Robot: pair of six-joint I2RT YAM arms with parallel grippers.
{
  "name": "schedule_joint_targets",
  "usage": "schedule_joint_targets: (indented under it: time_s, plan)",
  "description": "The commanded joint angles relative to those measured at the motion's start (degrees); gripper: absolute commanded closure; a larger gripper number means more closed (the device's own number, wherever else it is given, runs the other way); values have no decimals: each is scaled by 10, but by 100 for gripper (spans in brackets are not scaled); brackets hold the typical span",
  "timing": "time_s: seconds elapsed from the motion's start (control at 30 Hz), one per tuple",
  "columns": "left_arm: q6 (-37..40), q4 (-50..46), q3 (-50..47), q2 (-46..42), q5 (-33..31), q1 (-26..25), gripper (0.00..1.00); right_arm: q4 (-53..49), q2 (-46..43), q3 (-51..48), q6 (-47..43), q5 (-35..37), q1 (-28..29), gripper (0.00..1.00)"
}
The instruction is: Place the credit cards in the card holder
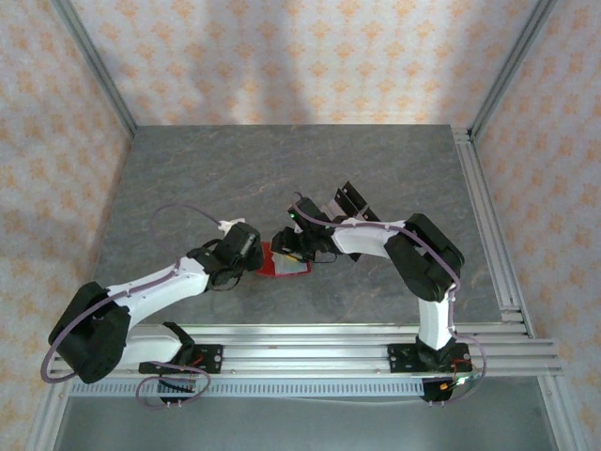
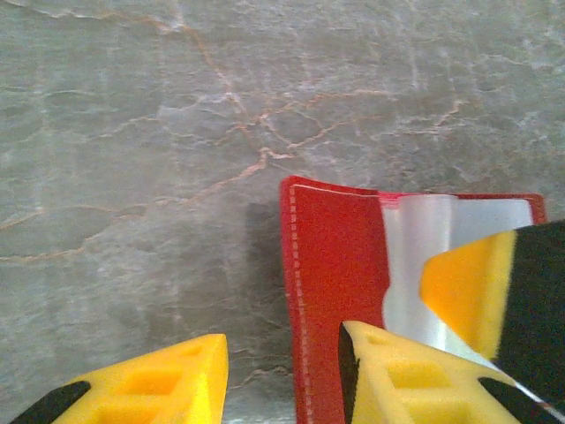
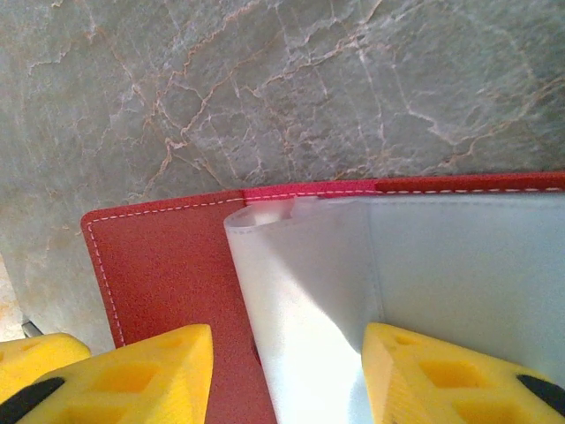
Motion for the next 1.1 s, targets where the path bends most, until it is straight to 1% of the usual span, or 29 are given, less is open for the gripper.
schedule_joint_targets:
  time_s: [0.0,0.33,0.73,0.9,1.07]
  plan:
    - [-3,-54,-3,-7,-46,-2,62,-2,15,-4,3,10,3,52]
    - [8,-53,-3,27,-52,-2,62,-9,16,6,-1,3,3,52]
    - [6,-19,-10,57,-39,-2,62,-16,32,46,5,-10,10,52]
    - [9,-11,-11,57,-36,-1,62,-20,42,64,9,-12,17,52]
    - [12,-21,-13,38,-45,-1,62,-19,43,71,14,-13,19,52]
